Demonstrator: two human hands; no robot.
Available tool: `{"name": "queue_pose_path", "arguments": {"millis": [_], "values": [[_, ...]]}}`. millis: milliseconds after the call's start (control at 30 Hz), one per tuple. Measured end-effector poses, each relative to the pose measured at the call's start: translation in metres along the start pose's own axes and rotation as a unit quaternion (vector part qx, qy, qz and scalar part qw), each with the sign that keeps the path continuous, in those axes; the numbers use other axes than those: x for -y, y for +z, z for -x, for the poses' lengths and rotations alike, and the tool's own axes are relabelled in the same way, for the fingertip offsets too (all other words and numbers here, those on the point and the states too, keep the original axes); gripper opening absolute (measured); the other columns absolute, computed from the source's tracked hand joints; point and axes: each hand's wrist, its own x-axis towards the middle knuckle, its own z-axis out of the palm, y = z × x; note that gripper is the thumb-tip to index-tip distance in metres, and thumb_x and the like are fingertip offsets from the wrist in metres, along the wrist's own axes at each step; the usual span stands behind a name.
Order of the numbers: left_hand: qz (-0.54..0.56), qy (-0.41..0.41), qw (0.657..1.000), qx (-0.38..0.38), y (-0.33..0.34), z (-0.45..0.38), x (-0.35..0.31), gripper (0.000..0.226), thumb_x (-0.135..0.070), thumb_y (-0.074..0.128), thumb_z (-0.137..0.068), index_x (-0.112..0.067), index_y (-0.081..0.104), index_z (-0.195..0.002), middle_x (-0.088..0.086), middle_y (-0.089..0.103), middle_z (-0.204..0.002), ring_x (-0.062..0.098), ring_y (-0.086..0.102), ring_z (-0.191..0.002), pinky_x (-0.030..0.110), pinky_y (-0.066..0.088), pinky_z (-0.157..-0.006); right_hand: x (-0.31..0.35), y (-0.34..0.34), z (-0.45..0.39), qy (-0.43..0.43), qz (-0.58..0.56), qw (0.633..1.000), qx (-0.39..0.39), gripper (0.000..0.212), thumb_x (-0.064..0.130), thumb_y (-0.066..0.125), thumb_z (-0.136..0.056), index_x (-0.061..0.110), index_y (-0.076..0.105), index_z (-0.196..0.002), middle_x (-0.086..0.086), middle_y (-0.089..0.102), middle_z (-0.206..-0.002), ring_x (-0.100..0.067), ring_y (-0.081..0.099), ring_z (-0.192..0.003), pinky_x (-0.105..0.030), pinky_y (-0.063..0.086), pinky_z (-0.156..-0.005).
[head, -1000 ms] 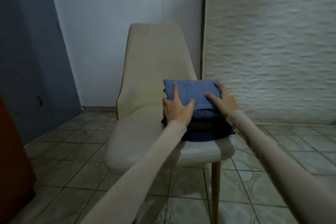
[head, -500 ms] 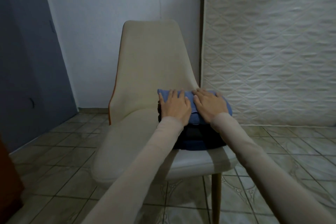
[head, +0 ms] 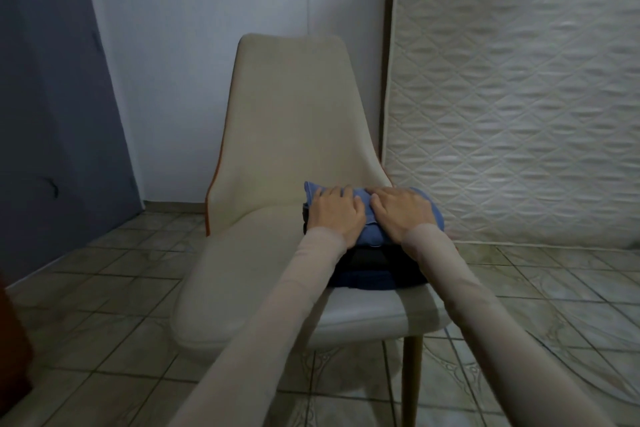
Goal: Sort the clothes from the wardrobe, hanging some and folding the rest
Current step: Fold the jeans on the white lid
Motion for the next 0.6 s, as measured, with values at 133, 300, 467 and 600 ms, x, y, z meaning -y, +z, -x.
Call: {"name": "queue_pose_path", "arguments": {"millis": [133,300,467,600], "values": [[0.027,0.015,0.999,0.013,-0.006,0.004,0.002,0.045,-0.027,0.021,-0.102,-0.009,0.033,-0.142,0.011,0.043,-0.141,0.023,0.035,-0.132,0.035,0.015,-0.110,-0.001,-0.010,0.006,-0.020,0.001,1.000,0.017,0.044,0.023,0.024,-0.101,0.013,0.031,-0.143,-0.003,0.037,-0.148,-0.019,0.038,-0.132,-0.032,0.027,-0.107],[0.106,0.036,0.994,0.017,-0.024,0.012,0.011,0.047,-0.026,0.021,-0.103,-0.008,0.025,-0.146,0.007,0.027,-0.153,0.018,0.019,-0.142,0.034,0.002,-0.116,0.006,-0.035,0.013,0.017,-0.097,0.995,0.030,0.044,0.029,0.022,-0.102,0.018,0.031,-0.144,0.002,0.029,-0.152,-0.014,0.027,-0.139,-0.044,0.010,-0.115],[0.158,0.016,0.987,-0.024,-0.044,0.033,0.028,0.047,-0.021,0.024,-0.103,-0.007,0.019,-0.148,0.005,0.017,-0.157,0.015,0.013,-0.144,0.031,0.002,-0.115,0.030,-0.054,0.019,-0.006,-0.110,0.994,0.004,0.046,0.032,0.025,-0.102,0.018,0.026,-0.146,0.003,0.021,-0.155,-0.012,0.022,-0.141,-0.043,0.006,-0.115],[0.164,-0.011,0.986,-0.025,-0.056,0.057,0.058,0.048,-0.020,0.024,-0.103,-0.009,0.015,-0.149,0.003,0.013,-0.158,0.013,0.009,-0.145,0.031,0.001,-0.115,0.067,-0.064,0.026,-0.050,-0.116,0.992,0.005,0.048,0.032,0.028,-0.102,0.019,0.022,-0.148,0.004,0.017,-0.156,-0.013,0.020,-0.142,-0.042,0.007,-0.115]]}}
